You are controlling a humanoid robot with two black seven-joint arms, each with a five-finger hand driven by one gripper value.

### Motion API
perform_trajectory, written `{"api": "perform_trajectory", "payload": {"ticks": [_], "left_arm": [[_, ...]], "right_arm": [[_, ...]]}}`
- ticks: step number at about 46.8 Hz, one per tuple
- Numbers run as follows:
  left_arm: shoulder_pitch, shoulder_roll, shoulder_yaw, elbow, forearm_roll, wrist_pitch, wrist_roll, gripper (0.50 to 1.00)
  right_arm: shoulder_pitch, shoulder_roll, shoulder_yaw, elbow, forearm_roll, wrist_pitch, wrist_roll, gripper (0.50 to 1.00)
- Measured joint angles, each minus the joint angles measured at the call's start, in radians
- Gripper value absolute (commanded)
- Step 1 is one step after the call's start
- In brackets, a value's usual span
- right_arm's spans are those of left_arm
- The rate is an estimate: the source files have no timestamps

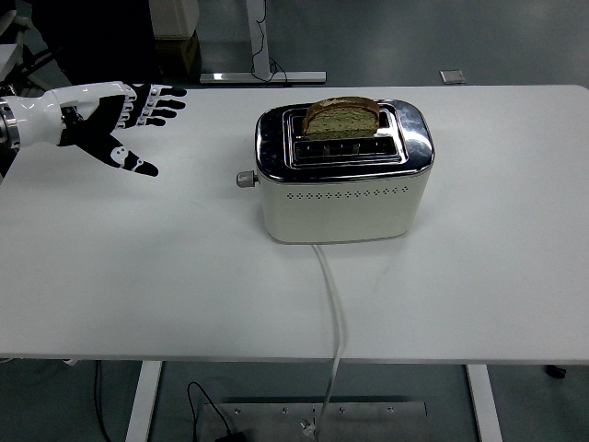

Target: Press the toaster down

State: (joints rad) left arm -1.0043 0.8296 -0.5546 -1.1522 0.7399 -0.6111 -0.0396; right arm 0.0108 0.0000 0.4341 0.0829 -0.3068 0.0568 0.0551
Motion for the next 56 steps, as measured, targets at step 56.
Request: {"api": "perform_trajectory", "payload": {"ticks": [56], "left_arm": [[0.009, -0.162, 0.033, 0.0, 0.394, 0.0, 0.0, 1.0]], "right_arm": [[0.0, 0.0, 0.0, 0.0, 0.0, 0.0, 0.0, 0.998]]}}
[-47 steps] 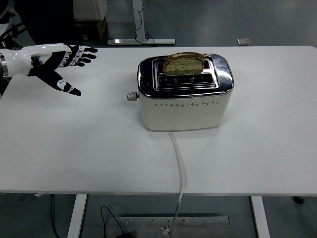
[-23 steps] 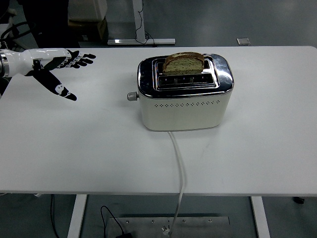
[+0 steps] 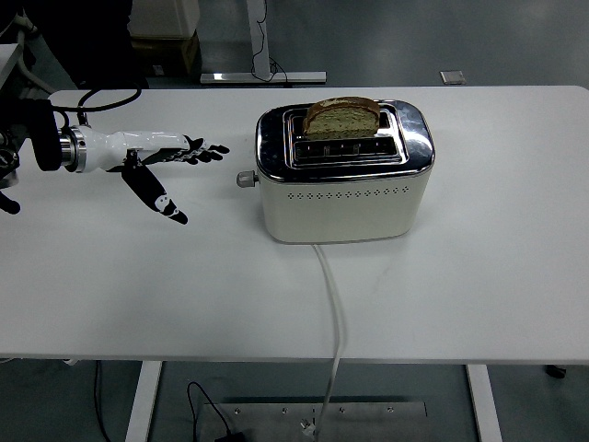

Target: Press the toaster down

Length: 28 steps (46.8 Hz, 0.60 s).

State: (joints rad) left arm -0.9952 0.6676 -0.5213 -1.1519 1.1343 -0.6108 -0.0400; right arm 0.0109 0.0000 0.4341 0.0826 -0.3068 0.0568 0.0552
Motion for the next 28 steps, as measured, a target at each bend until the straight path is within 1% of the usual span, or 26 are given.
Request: {"api": "perform_trajectory", "payload": {"ticks": [12, 28], "left_arm": [[-0.001, -0.051, 0.023, 0.0, 0.046, 0.0, 0.0, 1.0], [0.003, -0.057, 0.024, 0.0, 0.047, 0.0, 0.003, 1.0]], "right_arm": [[0.0, 0.0, 0.0, 0.0, 0.0, 0.0, 0.0, 0.998], [0.0, 0.0, 0.0, 0.0, 0.0, 0.0, 0.0, 0.998]]}}
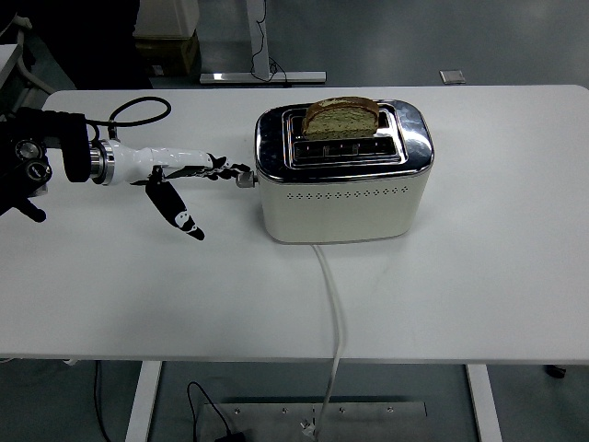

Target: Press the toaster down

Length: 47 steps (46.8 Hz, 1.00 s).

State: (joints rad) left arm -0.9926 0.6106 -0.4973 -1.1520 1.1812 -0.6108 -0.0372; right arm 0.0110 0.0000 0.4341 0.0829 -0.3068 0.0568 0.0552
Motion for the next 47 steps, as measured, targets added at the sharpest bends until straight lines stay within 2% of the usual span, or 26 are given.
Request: {"api": "perform_trajectory", "payload": {"ticks": [47], "left_arm": [[0.024, 0.022, 0.001, -0.051, -0.002, 0.0, 0.014, 1.0]], "right_arm": [[0.0, 0.0, 0.0, 0.0, 0.0, 0.0, 0.0, 1.0]]}}
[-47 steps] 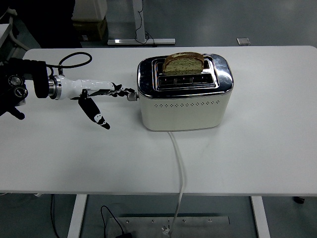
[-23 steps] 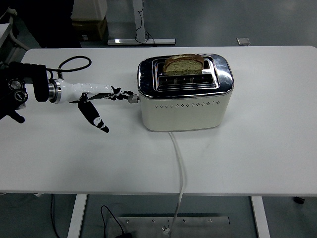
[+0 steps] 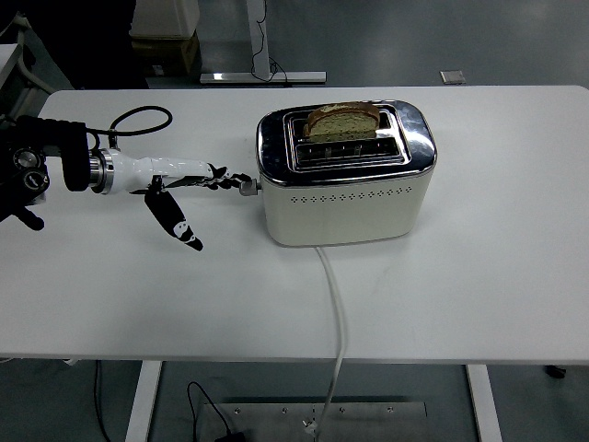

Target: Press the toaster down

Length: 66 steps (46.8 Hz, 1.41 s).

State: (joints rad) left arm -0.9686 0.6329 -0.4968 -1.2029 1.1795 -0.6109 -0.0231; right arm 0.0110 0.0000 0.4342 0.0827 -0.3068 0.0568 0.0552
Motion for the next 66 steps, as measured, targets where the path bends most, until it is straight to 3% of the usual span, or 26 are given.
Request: {"api": "perform_trajectory", "payload": {"ticks": [66], "left_arm": [[0.08, -0.019, 0.0, 0.01, 0.002, 0.0, 0.0, 1.0]], "right_arm": [[0.0, 0.0, 0.0, 0.0, 0.0, 0.0, 0.0, 0.998]]}}
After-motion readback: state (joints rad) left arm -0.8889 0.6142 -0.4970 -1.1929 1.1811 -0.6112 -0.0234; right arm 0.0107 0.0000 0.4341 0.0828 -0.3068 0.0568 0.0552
